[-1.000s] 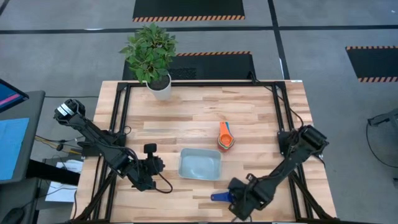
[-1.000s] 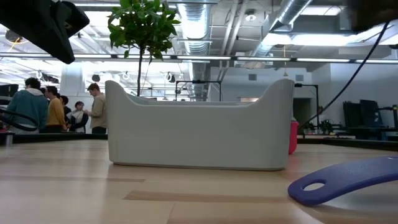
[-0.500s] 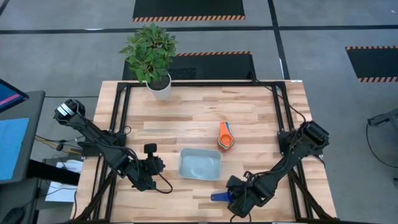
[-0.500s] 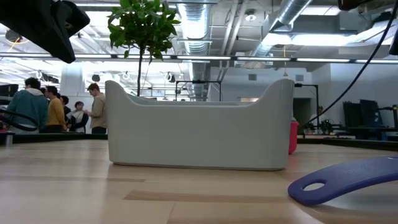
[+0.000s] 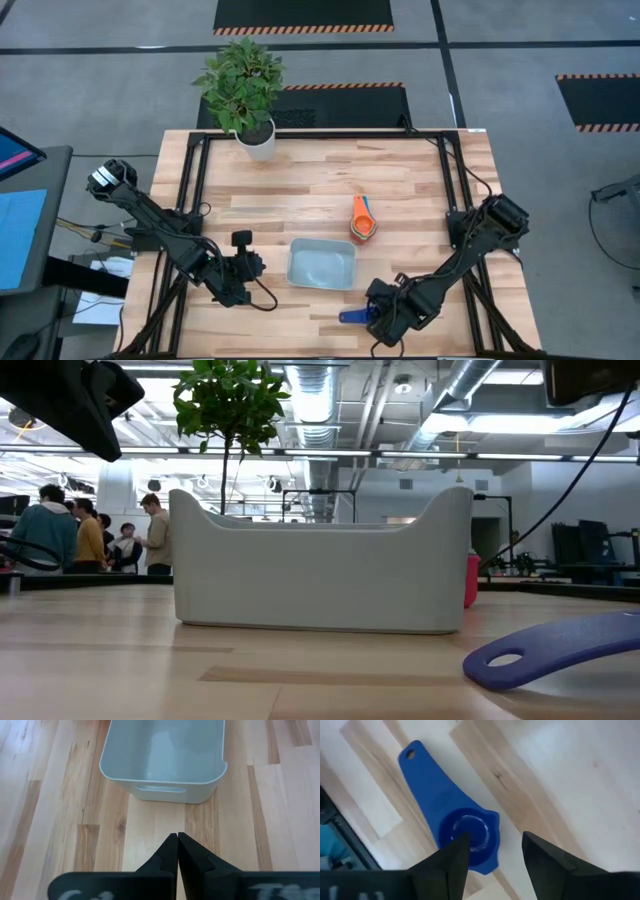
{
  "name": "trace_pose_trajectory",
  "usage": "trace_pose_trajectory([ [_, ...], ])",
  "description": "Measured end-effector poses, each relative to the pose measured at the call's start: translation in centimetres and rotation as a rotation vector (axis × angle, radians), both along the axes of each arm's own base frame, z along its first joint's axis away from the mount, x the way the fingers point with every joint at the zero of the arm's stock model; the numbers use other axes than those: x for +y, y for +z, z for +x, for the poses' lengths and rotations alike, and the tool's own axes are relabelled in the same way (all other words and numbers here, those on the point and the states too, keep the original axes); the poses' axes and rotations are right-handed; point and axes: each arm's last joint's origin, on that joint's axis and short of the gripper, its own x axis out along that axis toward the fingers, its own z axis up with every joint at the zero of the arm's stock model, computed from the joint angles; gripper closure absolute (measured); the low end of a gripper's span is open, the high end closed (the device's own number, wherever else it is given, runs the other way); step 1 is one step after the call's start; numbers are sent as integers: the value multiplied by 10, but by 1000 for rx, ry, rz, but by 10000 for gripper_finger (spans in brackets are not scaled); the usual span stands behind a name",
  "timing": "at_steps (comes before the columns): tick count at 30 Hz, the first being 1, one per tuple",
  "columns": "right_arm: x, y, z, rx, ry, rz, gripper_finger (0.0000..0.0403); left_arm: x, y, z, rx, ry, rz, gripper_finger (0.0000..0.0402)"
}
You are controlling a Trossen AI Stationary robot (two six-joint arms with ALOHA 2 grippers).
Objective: Nest measuring cups in basket
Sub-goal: Stack the dark blue measuring cup on top of the orange measuring cup
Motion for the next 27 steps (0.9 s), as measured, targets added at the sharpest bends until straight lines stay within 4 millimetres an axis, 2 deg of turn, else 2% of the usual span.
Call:
trace_pose_trajectory([
  [9, 4, -9, 4, 13, 6, 17, 217, 0, 0, 0, -1, 1, 1, 401],
  [16, 7, -26, 6, 63, 25, 13, 216, 0, 0, 0, 0, -2, 4, 401],
  [20, 7, -29, 9, 63, 23, 31, 218, 0, 0, 0, 0, -2, 4, 401],
  [27, 3, -32, 16, 58, 4, 48, 258, 0, 0, 0, -1, -2, 4, 401],
])
